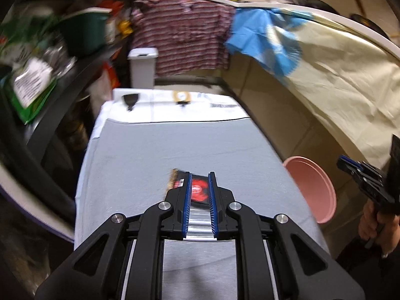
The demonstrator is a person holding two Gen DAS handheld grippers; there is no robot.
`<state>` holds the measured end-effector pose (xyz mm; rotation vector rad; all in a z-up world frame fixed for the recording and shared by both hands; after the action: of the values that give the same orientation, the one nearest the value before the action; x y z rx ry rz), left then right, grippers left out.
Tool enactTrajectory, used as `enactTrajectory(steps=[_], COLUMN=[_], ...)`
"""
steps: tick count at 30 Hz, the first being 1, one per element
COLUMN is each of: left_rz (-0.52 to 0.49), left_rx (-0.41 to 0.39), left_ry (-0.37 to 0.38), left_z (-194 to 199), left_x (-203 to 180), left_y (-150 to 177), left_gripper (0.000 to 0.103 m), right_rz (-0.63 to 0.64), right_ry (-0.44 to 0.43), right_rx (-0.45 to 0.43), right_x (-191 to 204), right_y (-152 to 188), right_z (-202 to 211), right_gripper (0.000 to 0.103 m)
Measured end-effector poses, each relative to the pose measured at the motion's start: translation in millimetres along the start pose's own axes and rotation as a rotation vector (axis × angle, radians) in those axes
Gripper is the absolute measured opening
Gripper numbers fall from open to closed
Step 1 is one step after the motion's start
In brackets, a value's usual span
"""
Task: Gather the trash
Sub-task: 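Move the left tool to the black snack packet while the right tool moves to the clear straws, then grasp the clear plastic straws with the right tool while the left tool grasps the black snack packet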
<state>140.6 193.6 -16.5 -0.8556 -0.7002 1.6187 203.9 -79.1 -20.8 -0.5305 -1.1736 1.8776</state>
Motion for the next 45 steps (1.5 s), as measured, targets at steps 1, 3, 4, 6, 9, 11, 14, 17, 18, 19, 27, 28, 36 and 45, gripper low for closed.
enactTrajectory(steps=[1,3,4,6,9,11,14,17,18,19,27,28,36,45], left_rz=[0.012,0.03,0.037,0.064,0.086,0.078,0.081,0.088,0.088,0.087,0.084,0.085,0.095,0.137], left_rx=[-0.001,-0.013,-0.02,-0.026,-0.024,-0.04,-0.051,-0.041,-0.038,-0.036,-0.029,-0.028,-0.014,0.021], left_ry=[-0.007,-0.016,-0.024,-0.041,-0.049,-0.051,-0.05,-0.053,-0.053,-0.053,-0.057,-0.058,-0.069,-0.05], left_z=[-1,-2,-2,-1,-1,4,8,6,5,4,1,1,-5,-21], left_x=[5,13,16,25,30,32,35,38,38,38,41,43,50,47], left_y=[0,-5,-6,-9,-10,-13,-15,-14,-14,-13,-11,-11,-8,3], left_gripper=[0.014,0.014,0.014,0.014,0.014,0.014,0.014,0.014,0.014,0.014,0.014,0.014,0.014,0.014], right_rz=[0.007,0.021,0.024,0.034,0.05,0.054,0.063,0.106,0.121,0.133,0.211,0.22,0.331,0.277], right_ry=[-0.013,-0.04,-0.061,-0.096,-0.143,-0.184,-0.238,-0.296,-0.308,-0.318,-0.346,-0.349,-0.356,-0.342], right_rx=[0.008,0.022,0.032,0.048,0.076,0.096,0.139,0.176,0.187,0.2,0.303,0.312,0.329,0.32], right_x=[7,23,33,51,76,93,116,141,148,154,182,184,194,161], right_y=[1,2,4,7,14,19,31,45,49,53,85,88,100,86], right_z=[-6,-18,-26,-38,-57,-71,-90,-105,-108,-112,-144,-146,-137,-107], right_gripper=[0.018,0.018,0.018,0.018,0.018,0.018,0.027,0.039,0.044,0.047,0.051,0.051,0.021,0.006])
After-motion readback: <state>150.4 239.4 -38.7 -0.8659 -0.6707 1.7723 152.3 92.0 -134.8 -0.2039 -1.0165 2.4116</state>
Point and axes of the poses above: each gripper's, at about its wrist camera, not at the fingertips, and z roughly against the way its jaws point, x to its left, y to its underside, the point moved 9 cm from there along -z, roughly the way its jaws point, and after that the axes turned 8 degrees about -x, right-handed, at the moved point
